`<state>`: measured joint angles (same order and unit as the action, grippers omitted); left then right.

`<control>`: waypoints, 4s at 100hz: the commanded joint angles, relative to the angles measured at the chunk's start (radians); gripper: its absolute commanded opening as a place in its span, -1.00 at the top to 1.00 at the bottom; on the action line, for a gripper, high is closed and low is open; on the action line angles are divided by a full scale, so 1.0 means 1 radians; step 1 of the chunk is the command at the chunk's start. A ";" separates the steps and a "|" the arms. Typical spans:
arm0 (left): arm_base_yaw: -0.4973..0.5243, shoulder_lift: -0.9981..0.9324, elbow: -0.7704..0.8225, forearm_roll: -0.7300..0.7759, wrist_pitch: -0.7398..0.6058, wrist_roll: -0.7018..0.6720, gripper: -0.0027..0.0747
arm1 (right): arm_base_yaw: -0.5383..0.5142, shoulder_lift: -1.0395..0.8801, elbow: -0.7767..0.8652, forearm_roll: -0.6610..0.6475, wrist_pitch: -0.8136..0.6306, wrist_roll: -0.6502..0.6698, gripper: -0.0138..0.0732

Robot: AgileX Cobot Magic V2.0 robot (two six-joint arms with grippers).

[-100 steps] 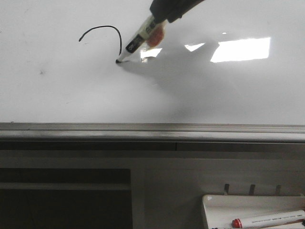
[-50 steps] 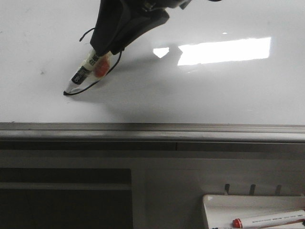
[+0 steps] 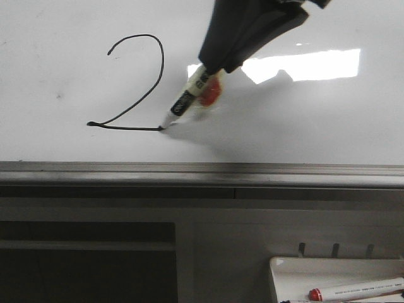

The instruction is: Write number 2 on whiteboard

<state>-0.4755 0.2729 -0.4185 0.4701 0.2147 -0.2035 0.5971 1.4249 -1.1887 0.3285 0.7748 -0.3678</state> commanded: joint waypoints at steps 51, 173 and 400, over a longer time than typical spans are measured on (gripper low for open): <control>-0.012 0.027 -0.028 -0.067 -0.173 -0.011 0.98 | 0.187 -0.211 0.005 0.064 -0.047 -0.155 0.80; -0.358 0.604 -0.042 0.106 -0.278 0.052 0.99 | 0.318 -0.111 -0.054 0.064 -0.090 -0.216 0.80; 0.082 0.717 -0.136 -0.574 -0.166 0.046 0.06 | 0.134 -0.150 -0.052 0.046 -0.160 -0.147 0.86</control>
<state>-0.3958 1.0598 -0.5292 -0.1199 0.0884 -0.1519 0.7571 1.3171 -1.2126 0.3654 0.6611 -0.5302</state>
